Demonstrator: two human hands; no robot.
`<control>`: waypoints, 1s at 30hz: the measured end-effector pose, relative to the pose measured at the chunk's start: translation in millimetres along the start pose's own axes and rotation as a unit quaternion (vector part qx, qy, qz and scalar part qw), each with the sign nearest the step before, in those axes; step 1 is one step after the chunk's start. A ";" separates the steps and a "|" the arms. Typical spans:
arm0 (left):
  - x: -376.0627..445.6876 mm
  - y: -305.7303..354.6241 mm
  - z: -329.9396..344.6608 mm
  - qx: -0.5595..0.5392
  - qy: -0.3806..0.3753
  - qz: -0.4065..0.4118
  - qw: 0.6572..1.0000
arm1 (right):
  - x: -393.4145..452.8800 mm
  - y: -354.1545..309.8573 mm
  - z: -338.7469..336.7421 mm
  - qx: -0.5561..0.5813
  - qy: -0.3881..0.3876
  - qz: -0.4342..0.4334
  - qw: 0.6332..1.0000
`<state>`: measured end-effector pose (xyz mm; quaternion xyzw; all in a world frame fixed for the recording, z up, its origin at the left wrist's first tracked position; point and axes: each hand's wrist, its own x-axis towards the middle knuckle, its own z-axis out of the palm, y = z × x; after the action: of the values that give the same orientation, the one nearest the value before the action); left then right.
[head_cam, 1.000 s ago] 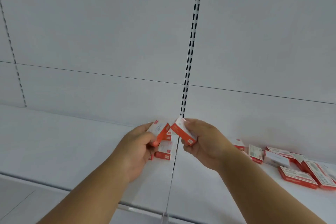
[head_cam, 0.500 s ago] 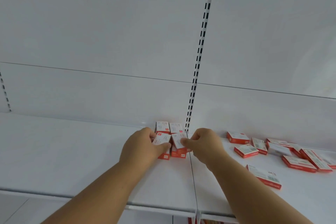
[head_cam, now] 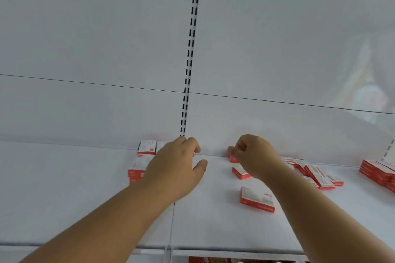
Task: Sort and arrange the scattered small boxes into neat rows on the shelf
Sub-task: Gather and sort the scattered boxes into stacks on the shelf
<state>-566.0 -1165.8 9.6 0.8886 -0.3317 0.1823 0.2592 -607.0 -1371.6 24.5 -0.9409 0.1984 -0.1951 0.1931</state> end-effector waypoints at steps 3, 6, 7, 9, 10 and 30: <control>14.6 38.0 22.7 0.003 -0.033 0.019 0.999 | 9.4 50.5 -17.4 -0.078 -0.068 -0.037 0.994; 29.3 69.3 42.9 -0.002 -0.064 0.012 0.998 | 18.5 84.1 -20.6 -0.131 -0.133 -0.121 0.975; 34.1 77.7 49.9 -0.003 -0.076 0.009 0.997 | 22.0 91.4 -18.5 -0.144 -0.146 -0.154 0.967; 42.5 89.5 64.1 0.007 -0.103 -0.004 0.995 | 28.1 101.1 -10.9 -0.148 -0.167 -0.201 0.954; 45.9 93.7 70.1 0.013 -0.115 -0.016 0.993 | 30.4 104.0 -7.4 -0.141 -0.170 -0.213 0.952; 74.1 109.3 128.0 -0.403 0.039 -0.279 0.871 | 50.7 143.6 3.9 -0.130 -0.084 -0.123 0.980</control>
<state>-568.4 -1347.5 -18.8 0.7548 -0.1038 -0.0127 0.6476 -605.2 -1514.8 -27.4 -0.9882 0.0877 -0.1104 0.0595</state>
